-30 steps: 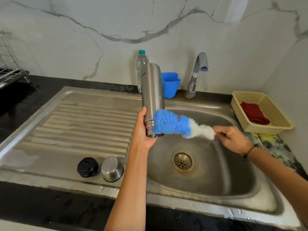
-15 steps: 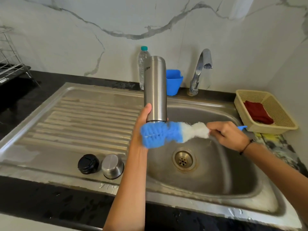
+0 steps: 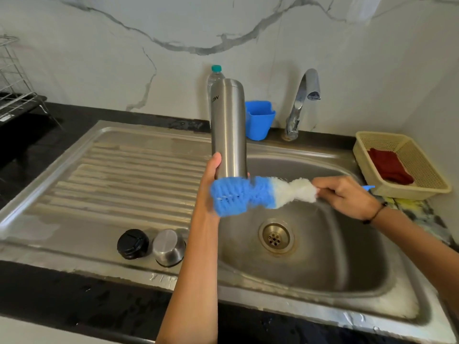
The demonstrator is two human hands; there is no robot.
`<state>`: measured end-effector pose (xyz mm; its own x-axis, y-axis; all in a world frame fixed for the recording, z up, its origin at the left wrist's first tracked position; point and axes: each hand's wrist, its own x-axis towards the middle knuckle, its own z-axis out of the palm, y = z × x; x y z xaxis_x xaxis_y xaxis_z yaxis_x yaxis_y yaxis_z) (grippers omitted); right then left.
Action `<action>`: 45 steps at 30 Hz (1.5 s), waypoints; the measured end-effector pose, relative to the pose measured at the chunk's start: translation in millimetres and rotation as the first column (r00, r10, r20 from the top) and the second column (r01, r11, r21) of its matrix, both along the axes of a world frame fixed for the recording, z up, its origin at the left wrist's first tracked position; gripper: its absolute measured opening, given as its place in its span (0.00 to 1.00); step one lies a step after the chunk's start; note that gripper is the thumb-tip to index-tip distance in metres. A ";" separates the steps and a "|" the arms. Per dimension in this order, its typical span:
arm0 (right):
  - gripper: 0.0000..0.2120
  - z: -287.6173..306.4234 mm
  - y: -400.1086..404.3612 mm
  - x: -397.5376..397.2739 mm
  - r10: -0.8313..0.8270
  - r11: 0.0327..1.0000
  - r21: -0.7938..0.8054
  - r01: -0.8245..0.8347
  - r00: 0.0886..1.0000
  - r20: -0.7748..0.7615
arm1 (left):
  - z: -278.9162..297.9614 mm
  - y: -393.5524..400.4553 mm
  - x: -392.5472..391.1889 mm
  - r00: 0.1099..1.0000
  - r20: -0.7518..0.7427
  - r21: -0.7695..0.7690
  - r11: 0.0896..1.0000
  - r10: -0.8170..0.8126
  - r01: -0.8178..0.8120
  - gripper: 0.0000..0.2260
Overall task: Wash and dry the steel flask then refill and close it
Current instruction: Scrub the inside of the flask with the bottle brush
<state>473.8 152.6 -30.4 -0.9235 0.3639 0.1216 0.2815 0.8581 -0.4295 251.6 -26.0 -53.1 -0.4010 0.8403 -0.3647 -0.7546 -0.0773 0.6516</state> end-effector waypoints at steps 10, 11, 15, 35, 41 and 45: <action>0.10 7.9 -4.0 -1.4 -0.071 0.993 0.091 0.070 0.997 0.008 | 2.6 1.2 -7.8 0.997 0.070 0.184 0.981 0.043 -0.055 0.33; 0.11 9.4 -5.5 -4.3 -0.063 0.994 0.095 0.062 0.998 0.005 | 3.0 2.0 -8.1 0.999 0.042 0.177 0.983 0.031 -0.038 0.30; 0.19 7.6 4.0 5.2 -0.105 0.992 0.076 0.102 0.994 0.043 | -0.1 2.9 -8.9 0.989 0.090 0.211 0.968 0.118 -0.135 0.32; 0.11 13.7 -1.3 1.7 -0.148 0.987 0.085 0.139 0.982 0.115 | 7.9 8.0 0.5 0.997 0.052 0.351 0.935 -0.062 0.040 0.33; 0.16 18.2 -8.5 5.4 -0.172 0.984 0.053 0.167 0.978 0.115 | 10.2 10.2 1.0 0.999 0.036 0.387 0.922 -0.006 -0.009 0.37; 0.14 21.0 -4.1 10.1 -0.186 0.981 0.068 0.180 0.976 0.114 | 13.2 7.1 4.1 0.994 0.058 0.318 0.942 0.093 -0.107 0.28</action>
